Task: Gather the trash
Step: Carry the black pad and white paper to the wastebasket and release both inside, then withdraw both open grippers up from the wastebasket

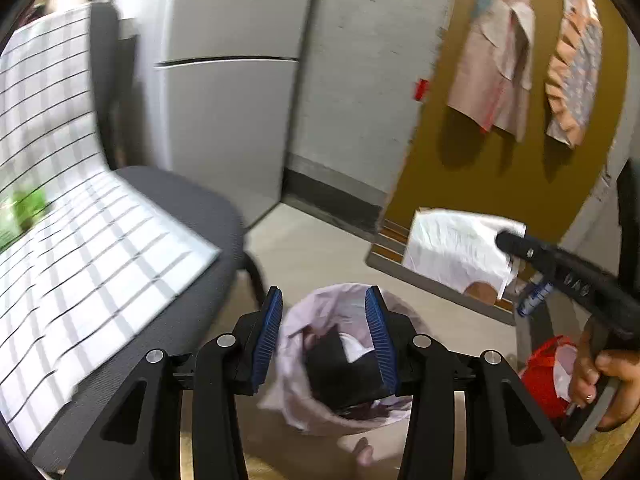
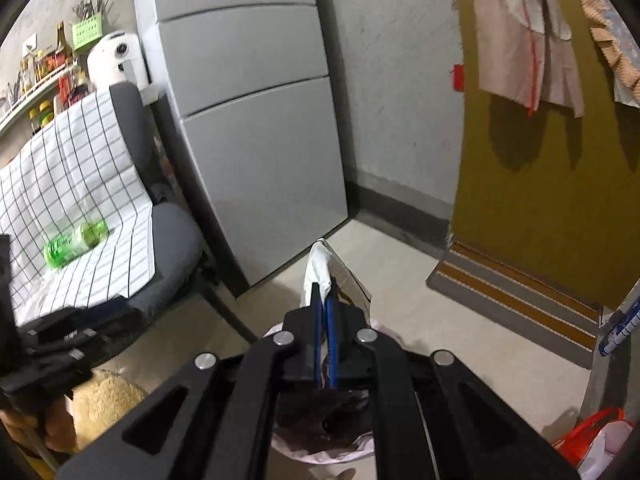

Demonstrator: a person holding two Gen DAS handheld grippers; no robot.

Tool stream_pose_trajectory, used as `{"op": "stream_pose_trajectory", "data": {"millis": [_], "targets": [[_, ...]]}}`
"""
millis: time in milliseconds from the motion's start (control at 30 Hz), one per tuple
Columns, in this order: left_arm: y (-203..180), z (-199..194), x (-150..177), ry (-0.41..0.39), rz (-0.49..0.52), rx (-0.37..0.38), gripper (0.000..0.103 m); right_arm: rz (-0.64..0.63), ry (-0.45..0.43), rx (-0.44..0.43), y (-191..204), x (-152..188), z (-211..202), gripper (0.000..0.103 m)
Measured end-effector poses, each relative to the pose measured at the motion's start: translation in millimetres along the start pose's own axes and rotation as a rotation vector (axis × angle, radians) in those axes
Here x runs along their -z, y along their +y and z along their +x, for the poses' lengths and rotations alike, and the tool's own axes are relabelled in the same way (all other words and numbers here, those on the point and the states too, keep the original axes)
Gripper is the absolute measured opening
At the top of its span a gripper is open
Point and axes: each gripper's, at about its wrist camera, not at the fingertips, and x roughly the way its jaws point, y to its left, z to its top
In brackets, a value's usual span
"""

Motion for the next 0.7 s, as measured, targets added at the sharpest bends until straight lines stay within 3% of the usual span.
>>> {"op": "stream_pose_trajectory", "data": {"millis": [133, 167, 233, 267, 500, 700], "targets": [[20.3, -19.6, 4.0, -0.026, -0.027, -0.061, 0.048, 0.028, 0.065, 0.006, 0.5, 3.5, 26.3, 0.007], [24.9, -24.3, 4.2, -0.034, -0.036, -0.073, 0.049, 0.038, 0.077, 0.008, 0.5, 3.2, 31.3, 0.011], [32.2, -30.3, 5.3, -0.044, -0.055, -0.08, 0.049, 0.056, 0.092, 0.001, 0.8, 2.6, 38.3, 0.033], [35.1, -32.6, 5.1, -0.05, -0.064, -0.085, 0.049, 0.061, 0.093, -0.006, 1.4, 2.0, 39.6, 0.035], [46.4, -44.2, 6.3, -0.077, -0.101, -0.094, 0.049, 0.012, 0.041, -0.009, 19.3, -10.7, 20.2, 0.035], [55.6, -63.9, 10.9, -0.106, -0.114, -0.108, 0.052, -0.043, -0.021, -0.075, 51.1, -27.2, -6.9, 0.035]]}}
